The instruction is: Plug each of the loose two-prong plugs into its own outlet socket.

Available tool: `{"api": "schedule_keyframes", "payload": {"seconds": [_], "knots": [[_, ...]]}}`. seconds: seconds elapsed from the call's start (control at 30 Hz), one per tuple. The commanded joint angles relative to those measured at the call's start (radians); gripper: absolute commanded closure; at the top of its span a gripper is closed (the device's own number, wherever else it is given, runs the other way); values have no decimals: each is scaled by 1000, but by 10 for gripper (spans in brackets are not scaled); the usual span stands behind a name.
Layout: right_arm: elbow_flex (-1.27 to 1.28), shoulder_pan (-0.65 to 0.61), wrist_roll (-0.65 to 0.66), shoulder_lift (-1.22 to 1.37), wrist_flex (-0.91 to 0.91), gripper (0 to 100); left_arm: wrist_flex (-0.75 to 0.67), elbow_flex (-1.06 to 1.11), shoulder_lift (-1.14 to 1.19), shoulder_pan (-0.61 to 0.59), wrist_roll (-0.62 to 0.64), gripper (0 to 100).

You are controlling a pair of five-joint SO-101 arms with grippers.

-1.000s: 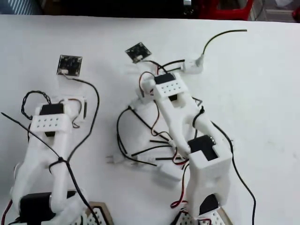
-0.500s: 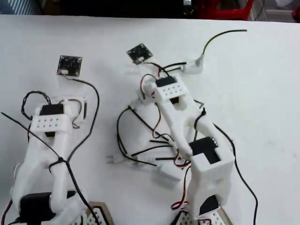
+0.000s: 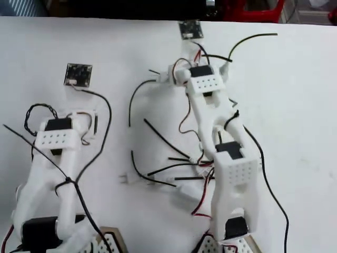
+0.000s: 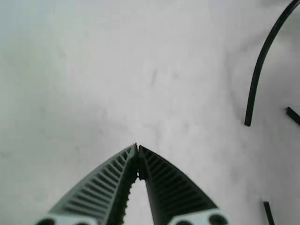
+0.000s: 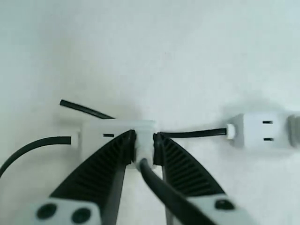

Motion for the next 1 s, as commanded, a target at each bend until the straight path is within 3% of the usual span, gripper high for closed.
{"api": "schedule_keyframes", "payload": {"seconds": [0.0, 0.1, 0.27, 0.5, 0.73, 0.97], "knots": [[-184, 31, -38, 48, -8, 980, -20, 3, -50, -12, 3, 973], [-278, 38, -34, 108, 38, 944, -20, 5, -50, -12, 3, 973], [-468, 28, -29, 142, 294, 835, -20, 5, -50, -12, 3, 973], [-712, 21, -3, 142, 596, 880, -21, 5, -50, -27, 3, 973], [-848, -5, 258, 142, 903, 954, -213, 100, -51, -56, 3, 973], [-848, 19, 298, 140, 915, 981, -253, 124, -58, -56, 3, 972]]}}
